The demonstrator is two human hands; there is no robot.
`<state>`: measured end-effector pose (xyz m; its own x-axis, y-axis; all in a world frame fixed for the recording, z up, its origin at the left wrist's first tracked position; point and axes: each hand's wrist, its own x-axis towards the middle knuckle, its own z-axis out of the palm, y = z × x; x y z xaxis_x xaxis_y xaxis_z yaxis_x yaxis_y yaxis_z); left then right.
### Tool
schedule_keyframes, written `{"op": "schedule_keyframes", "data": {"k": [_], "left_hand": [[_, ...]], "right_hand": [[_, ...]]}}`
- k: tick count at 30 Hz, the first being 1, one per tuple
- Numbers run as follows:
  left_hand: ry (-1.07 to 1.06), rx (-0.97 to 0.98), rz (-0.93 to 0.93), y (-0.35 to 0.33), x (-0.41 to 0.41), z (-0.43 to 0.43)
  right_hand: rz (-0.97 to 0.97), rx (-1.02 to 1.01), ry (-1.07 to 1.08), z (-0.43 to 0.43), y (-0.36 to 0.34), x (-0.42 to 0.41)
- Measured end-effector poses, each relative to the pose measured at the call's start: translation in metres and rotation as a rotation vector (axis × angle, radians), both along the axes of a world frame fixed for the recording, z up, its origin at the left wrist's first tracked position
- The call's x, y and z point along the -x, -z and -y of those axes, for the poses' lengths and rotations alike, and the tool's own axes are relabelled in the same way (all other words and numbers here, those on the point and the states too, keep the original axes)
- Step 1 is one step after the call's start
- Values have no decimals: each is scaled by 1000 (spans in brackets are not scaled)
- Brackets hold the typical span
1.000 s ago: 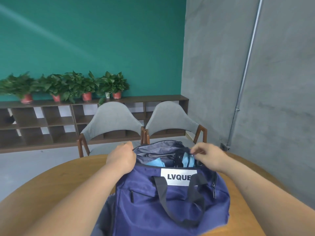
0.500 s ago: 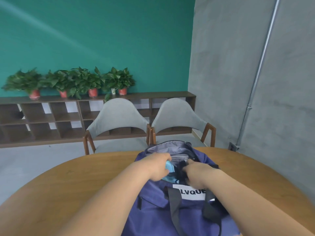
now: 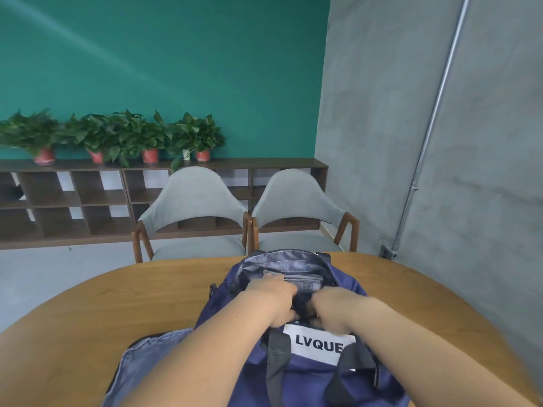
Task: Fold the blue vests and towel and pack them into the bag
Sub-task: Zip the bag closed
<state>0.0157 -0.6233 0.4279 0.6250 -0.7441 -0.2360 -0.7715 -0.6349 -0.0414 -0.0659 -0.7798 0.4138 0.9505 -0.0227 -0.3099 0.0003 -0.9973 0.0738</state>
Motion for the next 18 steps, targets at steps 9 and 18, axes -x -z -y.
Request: {"op": "schedule_keyframes", "data": {"k": [9, 18], "left_hand": [[158, 334, -168, 4, 14, 20], [118, 79, -130, 33, 35, 63]], "right_hand": [[430, -86, 351, 57, -36, 29], [435, -30, 537, 54, 16, 25]]}}
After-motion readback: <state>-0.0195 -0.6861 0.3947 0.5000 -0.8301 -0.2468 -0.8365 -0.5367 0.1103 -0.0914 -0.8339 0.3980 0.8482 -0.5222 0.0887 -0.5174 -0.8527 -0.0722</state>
